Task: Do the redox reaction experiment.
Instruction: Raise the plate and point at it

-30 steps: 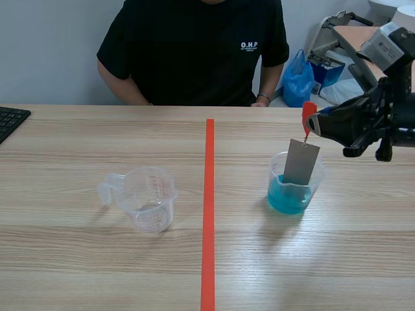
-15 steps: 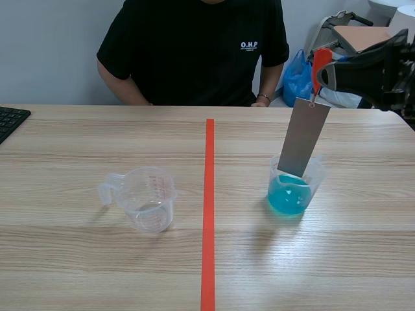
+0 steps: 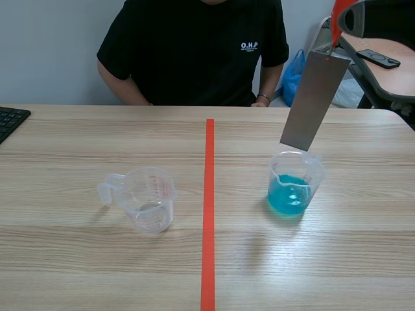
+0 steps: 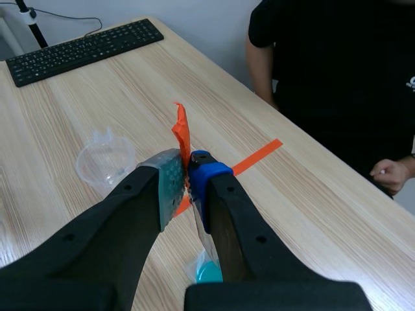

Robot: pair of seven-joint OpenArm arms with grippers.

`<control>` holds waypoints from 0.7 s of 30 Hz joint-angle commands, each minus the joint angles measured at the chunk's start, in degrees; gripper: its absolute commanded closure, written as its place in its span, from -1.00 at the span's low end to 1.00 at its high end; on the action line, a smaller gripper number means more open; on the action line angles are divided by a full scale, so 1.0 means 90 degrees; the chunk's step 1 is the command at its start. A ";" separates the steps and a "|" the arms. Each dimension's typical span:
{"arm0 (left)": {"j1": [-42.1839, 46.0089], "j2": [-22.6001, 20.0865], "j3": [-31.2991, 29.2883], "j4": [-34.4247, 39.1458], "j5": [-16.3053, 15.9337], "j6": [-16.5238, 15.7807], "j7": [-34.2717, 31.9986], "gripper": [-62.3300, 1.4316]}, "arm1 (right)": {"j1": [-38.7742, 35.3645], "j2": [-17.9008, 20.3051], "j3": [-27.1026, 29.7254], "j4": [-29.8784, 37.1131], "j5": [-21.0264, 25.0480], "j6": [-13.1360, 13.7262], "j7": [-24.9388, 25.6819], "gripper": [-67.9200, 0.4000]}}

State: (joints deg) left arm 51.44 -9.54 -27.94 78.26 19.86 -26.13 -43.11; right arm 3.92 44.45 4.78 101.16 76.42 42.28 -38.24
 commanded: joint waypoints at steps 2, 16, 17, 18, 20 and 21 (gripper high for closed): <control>0.0027 -0.0019 -0.0053 0.0109 -0.0080 -0.0012 -0.0073 0.83 | 0.0092 0.0124 0.0160 0.0075 0.0299 0.0049 -0.0117 0.94; -0.0216 -0.0221 -0.0053 0.0104 -0.0163 -0.0022 -0.0053 0.83 | 0.0092 0.0121 0.0255 0.0078 0.0444 0.0049 -0.0272 0.94; -0.0342 -0.0313 -0.0053 0.0095 -0.0248 -0.0032 -0.0015 0.83 | 0.0092 0.0121 0.0255 0.0078 0.0444 0.0049 -0.0272 0.94; -0.0478 -0.0401 -0.0053 0.0090 -0.0347 -0.0068 0.0063 0.83 | 0.0092 0.0121 0.0255 0.0078 0.0444 0.0049 -0.0272 0.94; -0.0857 -0.0600 -0.0053 0.0061 -0.0525 -0.0209 0.0284 0.83 | 0.0092 0.0121 0.0255 0.0078 0.0444 0.0049 -0.0270 0.94; -0.1076 -0.0690 -0.0051 0.0053 -0.0605 -0.0338 0.0442 0.83 | 0.0092 0.0121 0.0255 0.0078 0.0444 0.0049 -0.0267 0.94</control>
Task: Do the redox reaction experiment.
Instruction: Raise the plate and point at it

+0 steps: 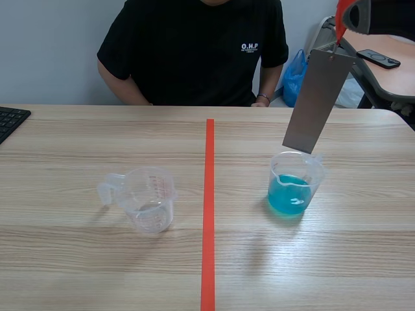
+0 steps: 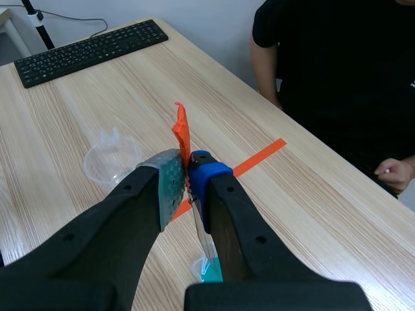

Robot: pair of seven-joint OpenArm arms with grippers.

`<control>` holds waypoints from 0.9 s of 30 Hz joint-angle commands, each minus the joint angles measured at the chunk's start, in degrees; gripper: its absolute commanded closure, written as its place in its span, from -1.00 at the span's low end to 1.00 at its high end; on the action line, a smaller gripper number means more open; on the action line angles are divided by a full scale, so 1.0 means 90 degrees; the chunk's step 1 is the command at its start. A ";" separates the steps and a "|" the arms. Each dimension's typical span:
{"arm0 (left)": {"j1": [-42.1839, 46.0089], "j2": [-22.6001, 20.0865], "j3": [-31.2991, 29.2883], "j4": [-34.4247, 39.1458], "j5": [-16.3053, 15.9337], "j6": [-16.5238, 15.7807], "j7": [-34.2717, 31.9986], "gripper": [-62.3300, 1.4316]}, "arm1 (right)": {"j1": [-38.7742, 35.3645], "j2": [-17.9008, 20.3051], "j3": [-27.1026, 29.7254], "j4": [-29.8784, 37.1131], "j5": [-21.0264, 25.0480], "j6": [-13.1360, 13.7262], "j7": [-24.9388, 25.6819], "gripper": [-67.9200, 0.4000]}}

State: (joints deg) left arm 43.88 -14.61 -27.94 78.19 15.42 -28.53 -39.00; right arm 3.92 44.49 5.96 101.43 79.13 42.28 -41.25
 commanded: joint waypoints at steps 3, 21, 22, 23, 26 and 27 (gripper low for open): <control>-0.0971 -0.0333 -0.0019 0.0056 -0.0143 -0.0386 0.0461 0.83 | 0.0092 0.0117 0.0124 0.0049 0.0143 0.0049 0.0068 0.94; -0.5710 -0.0806 0.2846 -0.1447 -0.0986 -0.0816 0.2905 0.83 | 0.0092 0.0117 0.0124 0.0049 0.0143 0.0049 0.0046 0.94; -0.5938 -0.0797 0.3041 -0.1610 -0.1129 -0.0835 0.2982 0.83 | 0.0092 0.0117 0.0124 0.0049 0.0143 0.0049 0.0046 0.94; -0.6152 -0.0780 0.3225 -0.1773 -0.1268 -0.0901 0.3014 0.83 | 0.0092 0.0117 0.0124 0.0049 0.0143 0.0049 0.0046 0.94; -0.6747 -0.0673 0.3752 -0.2234 -0.1579 -0.1154 0.3135 0.83 | 0.0092 0.0117 0.0124 0.0049 0.0143 0.0049 0.0046 0.94; -0.6924 -0.0602 0.3908 -0.2373 -0.1649 -0.1224 0.3201 0.83 | 0.0092 0.0117 0.0124 0.0049 0.0143 0.0049 0.0046 0.94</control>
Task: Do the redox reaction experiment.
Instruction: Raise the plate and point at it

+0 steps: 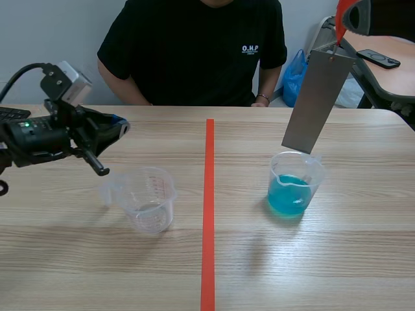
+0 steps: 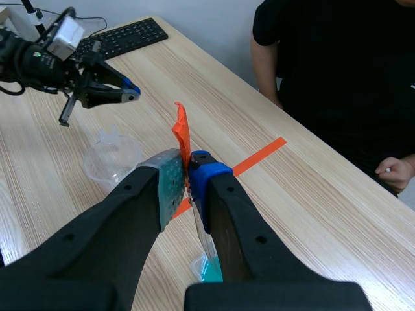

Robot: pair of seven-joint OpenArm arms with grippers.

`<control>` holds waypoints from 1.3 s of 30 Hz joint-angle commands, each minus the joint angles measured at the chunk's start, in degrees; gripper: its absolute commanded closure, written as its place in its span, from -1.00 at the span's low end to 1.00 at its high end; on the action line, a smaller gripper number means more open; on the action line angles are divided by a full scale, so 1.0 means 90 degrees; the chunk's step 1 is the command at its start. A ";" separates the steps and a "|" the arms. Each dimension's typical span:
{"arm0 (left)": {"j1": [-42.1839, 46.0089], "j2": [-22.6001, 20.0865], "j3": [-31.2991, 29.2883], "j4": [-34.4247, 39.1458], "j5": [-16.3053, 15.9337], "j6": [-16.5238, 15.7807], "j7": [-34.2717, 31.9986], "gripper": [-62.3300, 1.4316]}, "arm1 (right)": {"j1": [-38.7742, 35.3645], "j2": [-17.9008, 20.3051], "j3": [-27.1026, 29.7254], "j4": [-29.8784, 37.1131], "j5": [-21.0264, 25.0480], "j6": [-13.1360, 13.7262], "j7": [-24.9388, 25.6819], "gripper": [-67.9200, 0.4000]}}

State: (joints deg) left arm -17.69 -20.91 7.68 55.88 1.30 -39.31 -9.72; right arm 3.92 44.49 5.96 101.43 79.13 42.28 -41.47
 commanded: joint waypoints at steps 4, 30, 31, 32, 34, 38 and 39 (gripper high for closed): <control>-0.0627 0.0464 0.0474 -0.0374 -0.0083 -0.0063 -0.0024 0.83 | 0.0092 0.0117 0.0124 0.0049 0.0143 0.0049 0.0070 0.94; -0.1513 0.2035 0.2229 -0.0918 -0.0029 -0.0063 0.0493 0.83 | 0.0092 0.0117 0.0124 0.0049 0.0143 0.0049 0.0049 0.94; -0.1513 0.2035 0.2229 -0.0918 -0.0027 -0.0063 0.0512 0.83 | 0.0092 0.0117 0.0124 0.0049 0.0143 0.0049 0.0049 0.94; -0.1513 0.2035 0.2229 -0.0918 -0.0027 -0.0063 0.0534 0.83 | 0.0092 0.0117 0.0124 0.0049 0.0143 0.0049 0.0049 0.94; -0.1513 0.2035 0.2229 -0.0918 -0.0027 -0.0063 0.0546 0.83 | 0.0092 0.0117 0.0124 0.0049 0.0143 0.0049 0.0049 0.94; -0.1513 0.2038 0.2229 -0.0918 -0.0029 -0.0063 0.0605 0.83 | 0.0092 0.0117 0.0124 0.0049 0.0143 0.0049 0.0049 0.94; -0.1513 0.2038 0.2229 -0.0918 -0.0029 -0.0063 0.0627 0.83 | 0.0092 0.0117 0.0124 0.0049 0.0143 0.0049 0.0049 0.94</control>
